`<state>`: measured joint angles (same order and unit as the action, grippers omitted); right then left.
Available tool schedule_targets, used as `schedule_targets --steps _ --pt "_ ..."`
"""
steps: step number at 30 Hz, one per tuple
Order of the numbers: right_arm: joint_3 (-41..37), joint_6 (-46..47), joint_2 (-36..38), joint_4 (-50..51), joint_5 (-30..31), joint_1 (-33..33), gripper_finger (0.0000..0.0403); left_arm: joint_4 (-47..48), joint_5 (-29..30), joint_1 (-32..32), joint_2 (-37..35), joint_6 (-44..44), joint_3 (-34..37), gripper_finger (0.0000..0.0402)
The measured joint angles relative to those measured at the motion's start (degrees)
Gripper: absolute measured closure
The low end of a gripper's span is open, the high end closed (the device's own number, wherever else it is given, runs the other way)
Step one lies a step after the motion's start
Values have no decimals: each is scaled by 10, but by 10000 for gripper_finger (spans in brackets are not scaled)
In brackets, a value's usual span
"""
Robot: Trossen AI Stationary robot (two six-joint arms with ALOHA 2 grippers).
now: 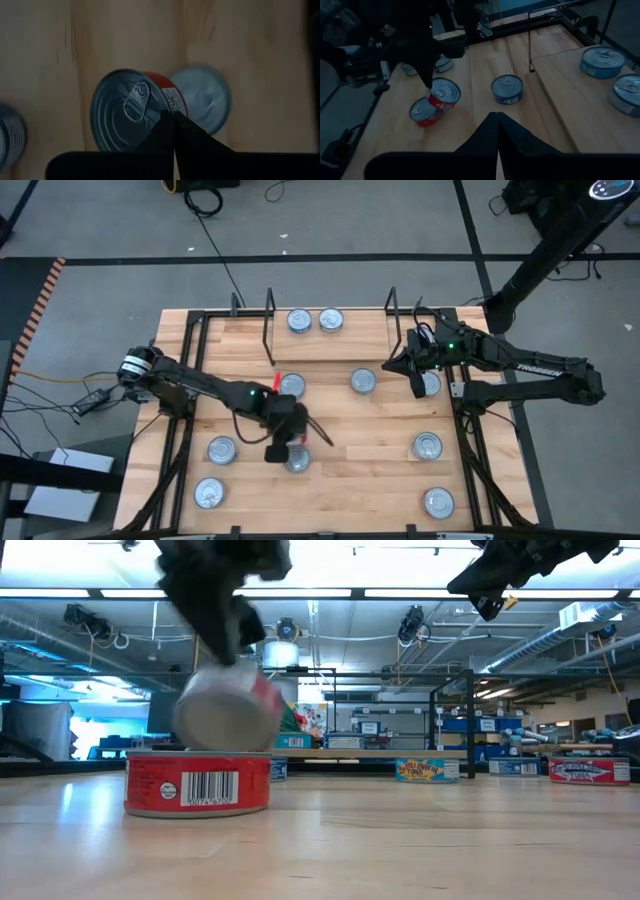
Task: Stack canned seafood by type on shelf
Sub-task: Put the red tuna can on the shelf
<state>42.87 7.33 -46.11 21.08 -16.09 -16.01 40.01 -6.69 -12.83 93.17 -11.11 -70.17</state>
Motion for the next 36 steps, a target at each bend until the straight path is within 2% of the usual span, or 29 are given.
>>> schedule_targets --steps 5,14,19,27,31,36 --pt "0 12 0 0 -21 0 387 -31 -54 27 -1 -9 -32 401" --pt "0 74 0 6 -21 6 357 -195 -130 67 4 -83 -35 401" --pt "1 82 -3 36 -20 23 325 -286 -155 81 44 -120 -35 401" --pt "1 75 -25 73 0 51 277 -414 -180 95 146 -153 -35 401" --pt "1 76 -41 74 1 55 263 -461 -229 107 182 -168 -35 401" --pt "1 88 -55 76 1 56 259 -475 -263 122 199 -163 -35 401"
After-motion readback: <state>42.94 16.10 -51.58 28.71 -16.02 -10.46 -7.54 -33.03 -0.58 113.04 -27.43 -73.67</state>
